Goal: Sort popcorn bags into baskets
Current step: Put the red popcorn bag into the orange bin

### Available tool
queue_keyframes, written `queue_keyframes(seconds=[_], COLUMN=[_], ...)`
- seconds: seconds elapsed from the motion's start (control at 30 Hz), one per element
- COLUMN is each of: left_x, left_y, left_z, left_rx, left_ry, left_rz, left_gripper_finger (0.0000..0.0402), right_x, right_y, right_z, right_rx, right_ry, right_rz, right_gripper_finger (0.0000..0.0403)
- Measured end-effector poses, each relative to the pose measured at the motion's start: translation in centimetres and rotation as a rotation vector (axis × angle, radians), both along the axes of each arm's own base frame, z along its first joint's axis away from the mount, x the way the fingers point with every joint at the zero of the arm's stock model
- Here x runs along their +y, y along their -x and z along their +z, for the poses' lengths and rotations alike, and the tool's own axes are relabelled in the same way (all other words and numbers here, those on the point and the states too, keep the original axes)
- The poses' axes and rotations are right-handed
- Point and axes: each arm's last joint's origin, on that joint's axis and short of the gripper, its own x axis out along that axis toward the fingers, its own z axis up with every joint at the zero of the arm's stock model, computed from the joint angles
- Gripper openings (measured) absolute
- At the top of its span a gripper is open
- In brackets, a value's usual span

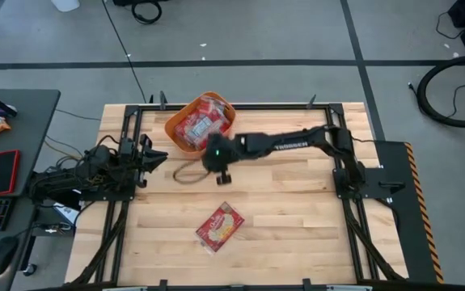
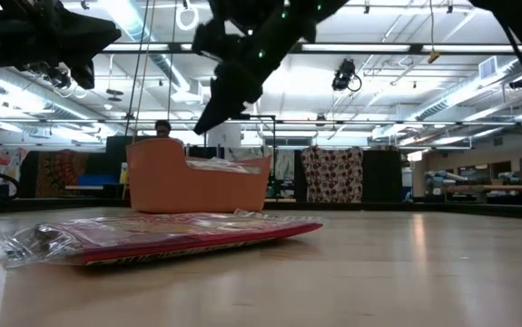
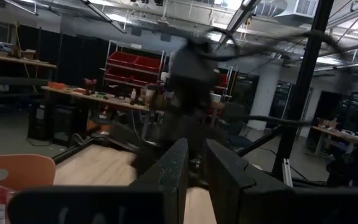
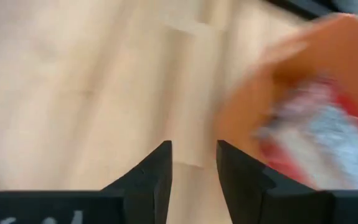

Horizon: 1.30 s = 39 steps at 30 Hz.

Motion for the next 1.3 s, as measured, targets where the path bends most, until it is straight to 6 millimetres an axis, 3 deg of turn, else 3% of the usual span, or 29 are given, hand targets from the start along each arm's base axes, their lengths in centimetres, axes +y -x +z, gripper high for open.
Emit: queue_keyframes(seconds=[0.3,0.5,0.83,1.3], left_x=[0.0,0.0,0.0,0.0], left_y=[0.0,0.0,0.0,0.0], left_z=[0.0,0.0,0.0,0.0], left_rx=[0.000,0.000,0.000,0.000], left_ry=[0.001,0.001,0.002,0.002], left_rz=[-0.001,-0.001,-0.001,-0.001], left_gripper_finger=[0.0057,0.0057,0.0057,0.0057], right_x=[6.5,8.9,9.1,8.7], right_y=[0.6,1.9,3.0,4.6], right_z=[-0.7,-3.5,-7.2,-11.2], right_rx=[0.075,0.177,0.182,0.112], right_ry=[-0.201,-0.321,-0.413,-0.408], right_rz=[0.024,-0.037,-0.071,-0.009], right_gripper_finger=[0.0169,0.0210,0.0258,0.0247])
